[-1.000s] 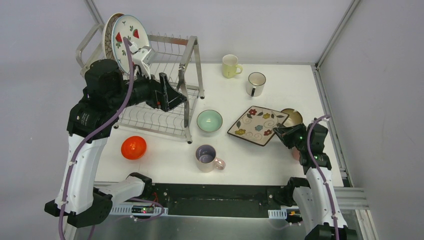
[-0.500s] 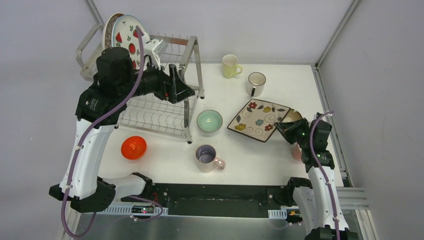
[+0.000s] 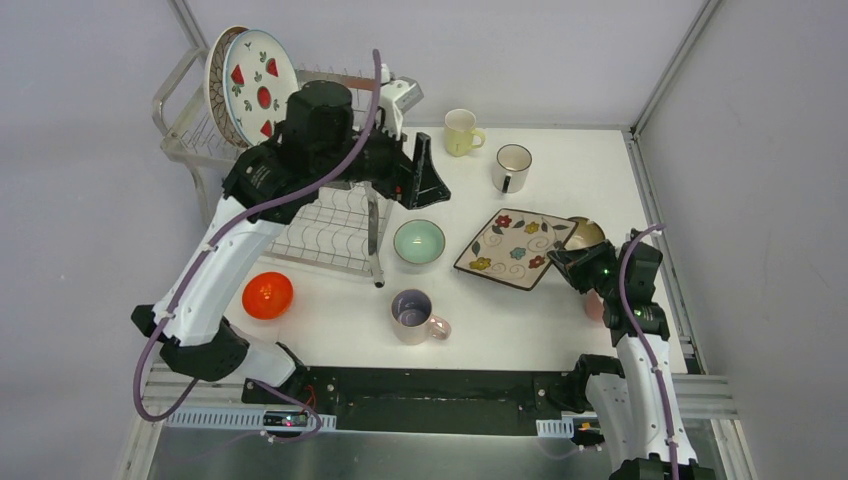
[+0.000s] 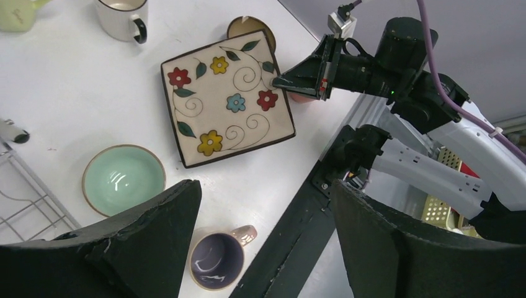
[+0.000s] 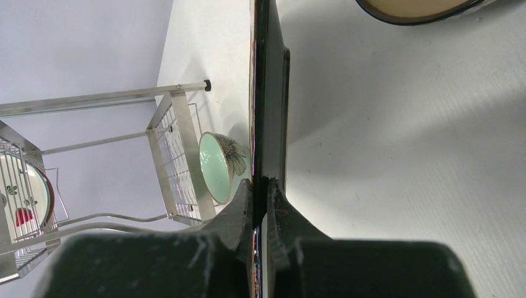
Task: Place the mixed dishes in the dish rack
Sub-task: Pick up the plate at the center of the board.
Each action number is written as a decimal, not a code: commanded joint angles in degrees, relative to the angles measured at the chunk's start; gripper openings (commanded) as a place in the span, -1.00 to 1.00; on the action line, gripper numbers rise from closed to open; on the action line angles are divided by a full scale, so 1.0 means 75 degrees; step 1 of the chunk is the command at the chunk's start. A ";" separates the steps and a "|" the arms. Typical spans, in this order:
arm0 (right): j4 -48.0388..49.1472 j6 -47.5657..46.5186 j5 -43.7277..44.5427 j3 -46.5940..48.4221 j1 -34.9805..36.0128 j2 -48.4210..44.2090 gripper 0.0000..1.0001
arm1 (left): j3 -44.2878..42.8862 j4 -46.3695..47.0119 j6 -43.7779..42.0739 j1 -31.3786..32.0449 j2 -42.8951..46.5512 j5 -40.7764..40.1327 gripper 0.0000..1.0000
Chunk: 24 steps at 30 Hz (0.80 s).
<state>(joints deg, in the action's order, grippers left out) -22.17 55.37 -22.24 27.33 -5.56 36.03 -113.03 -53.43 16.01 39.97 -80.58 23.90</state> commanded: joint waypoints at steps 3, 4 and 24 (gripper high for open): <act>0.1570 0.0542 -0.0702 0.0902 -0.0067 -0.0373 -1.00 | -0.0228 0.0530 0.0318 0.0422 -0.0837 -0.0347 0.58; 0.1538 0.0523 -0.0727 0.0903 -0.0067 -0.0374 -1.00 | -0.0214 0.0581 0.0347 0.0485 -0.0987 -0.0405 0.58; 0.1159 0.0378 -0.0656 0.1174 -0.0093 -0.0732 -1.00 | -0.0433 0.0807 0.0444 0.0742 -0.3583 -0.0248 0.61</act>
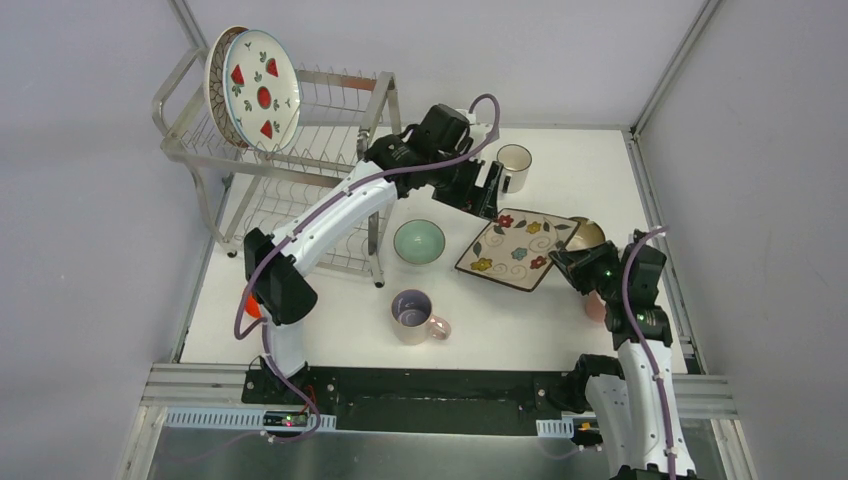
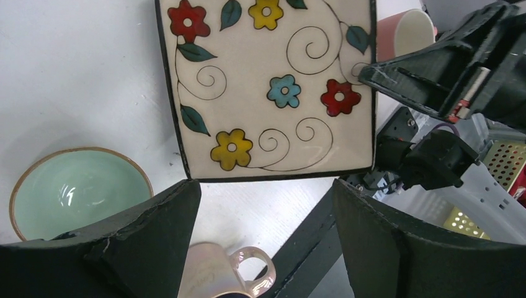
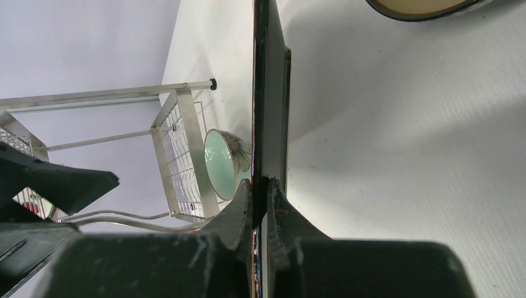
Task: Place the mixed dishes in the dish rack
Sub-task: Pick up the plate at the center of the board.
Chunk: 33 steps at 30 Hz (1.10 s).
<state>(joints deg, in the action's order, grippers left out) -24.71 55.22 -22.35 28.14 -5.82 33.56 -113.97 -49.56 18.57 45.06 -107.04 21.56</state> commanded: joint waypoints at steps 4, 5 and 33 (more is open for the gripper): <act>0.1468 0.0483 -0.0558 0.1189 -0.0067 -0.0479 -1.00 | -0.0230 0.0295 0.0079 0.0049 -0.0294 -0.0236 0.65; 0.1442 0.0482 -0.0524 0.1239 -0.0067 -0.0503 -1.00 | -0.0261 0.0295 0.0089 0.0049 -0.0401 -0.0267 0.66; 0.0728 0.0739 -0.0193 0.2974 -0.0067 -0.0824 -1.00 | -0.1591 0.1071 0.1188 -0.1191 -0.2276 0.2288 0.78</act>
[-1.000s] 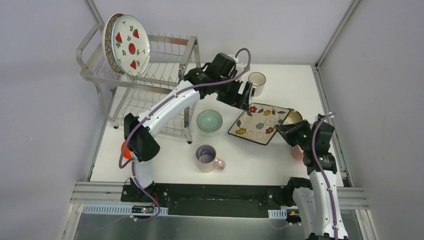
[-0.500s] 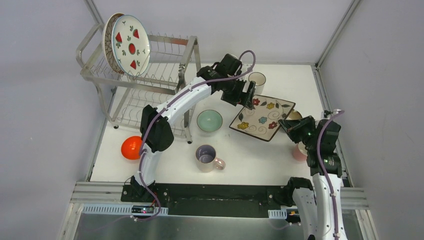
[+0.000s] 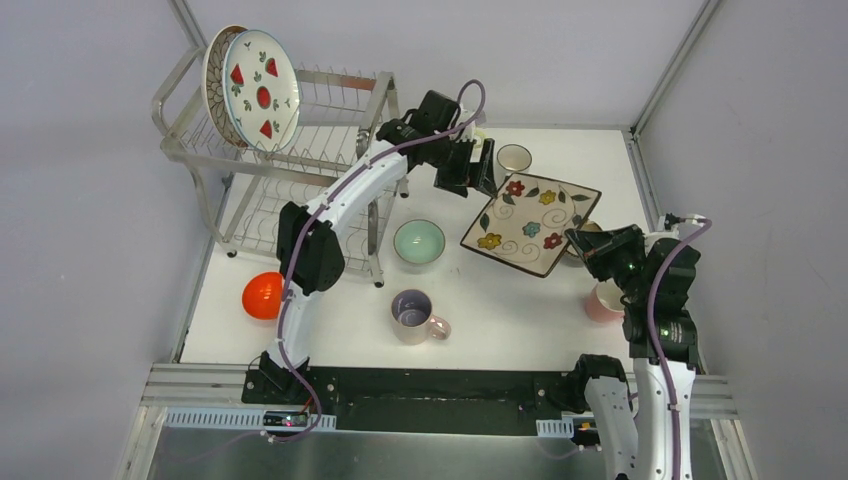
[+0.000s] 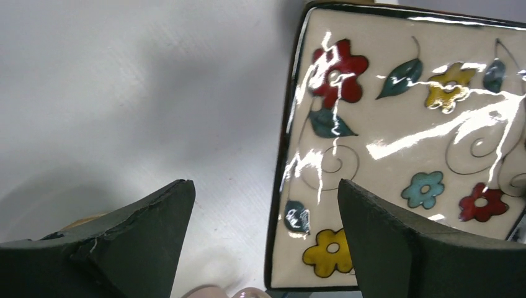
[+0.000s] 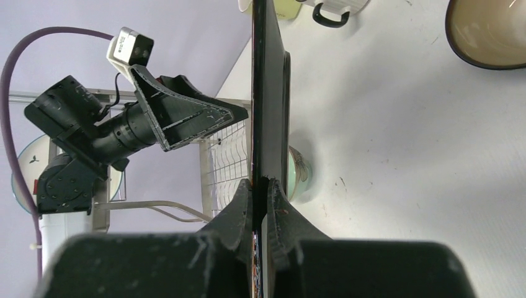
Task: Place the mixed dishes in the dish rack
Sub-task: Pick up the plate at the center of the board.
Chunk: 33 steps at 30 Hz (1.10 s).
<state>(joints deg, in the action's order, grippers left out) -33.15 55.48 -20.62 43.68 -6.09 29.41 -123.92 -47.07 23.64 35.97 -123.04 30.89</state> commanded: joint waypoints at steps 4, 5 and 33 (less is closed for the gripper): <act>0.1995 0.0923 -0.0561 0.0955 -0.0032 -0.0233 -1.00 | 0.0256 0.1645 0.1142 0.0092 -0.0074 0.1847 0.78; 0.2066 0.0984 -0.0592 0.0944 -0.0029 -0.0232 -1.00 | 0.0342 0.1732 0.1179 0.0118 -0.0036 0.1885 0.78; 0.1562 0.0784 -0.0217 -0.0904 -0.0032 -0.1343 -1.00 | 0.1058 0.3289 0.3271 0.0887 0.1725 0.2296 -0.06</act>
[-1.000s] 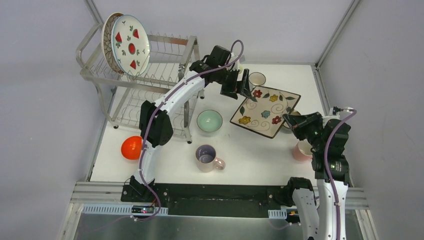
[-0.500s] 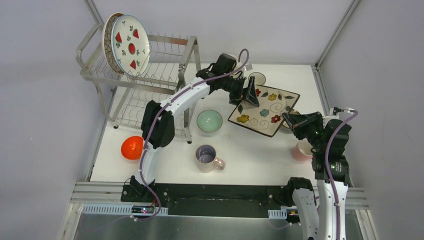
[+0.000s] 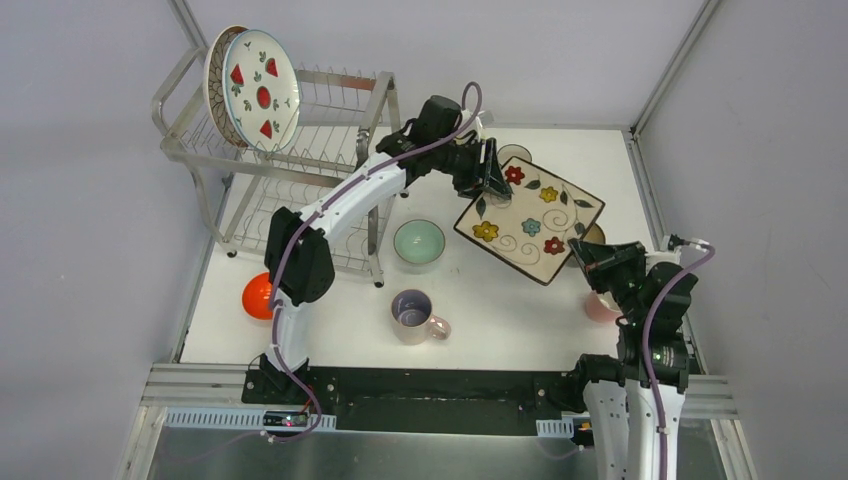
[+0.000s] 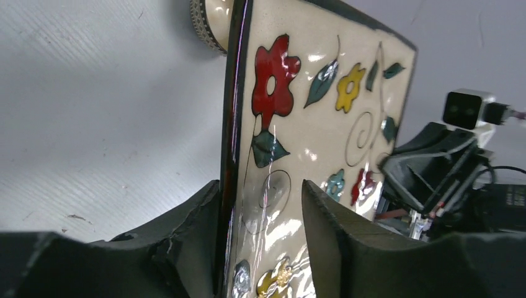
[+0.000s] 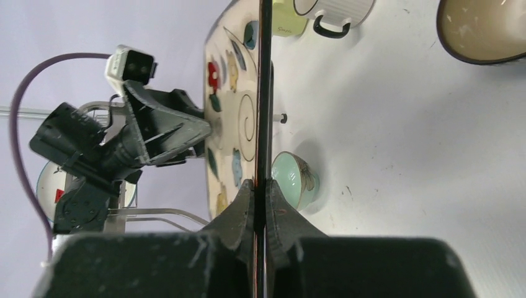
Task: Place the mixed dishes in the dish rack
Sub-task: Pick up the plate at the center of the board.
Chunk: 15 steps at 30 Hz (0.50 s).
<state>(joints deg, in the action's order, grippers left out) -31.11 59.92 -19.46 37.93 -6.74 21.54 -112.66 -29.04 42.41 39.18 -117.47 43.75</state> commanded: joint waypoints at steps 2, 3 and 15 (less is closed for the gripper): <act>0.1381 0.0187 -0.0369 -0.0360 0.0055 -0.0455 -1.00 | -0.0388 0.1029 0.0905 0.0510 0.1086 0.0600 -0.15; 0.1387 0.0143 -0.0365 -0.0433 0.0055 -0.0478 -1.00 | -0.0343 0.1096 0.0961 0.0528 0.1158 0.0612 -0.18; 0.1518 -0.0157 -0.0606 -0.0753 0.0055 -0.0456 -1.00 | -0.0041 0.1693 0.1585 0.0816 0.1627 0.0630 -0.54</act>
<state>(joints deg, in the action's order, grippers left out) -27.59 60.84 -18.48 31.79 -7.05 18.00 -112.46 -26.17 47.51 39.42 -111.57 40.99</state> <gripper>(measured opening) 0.035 0.242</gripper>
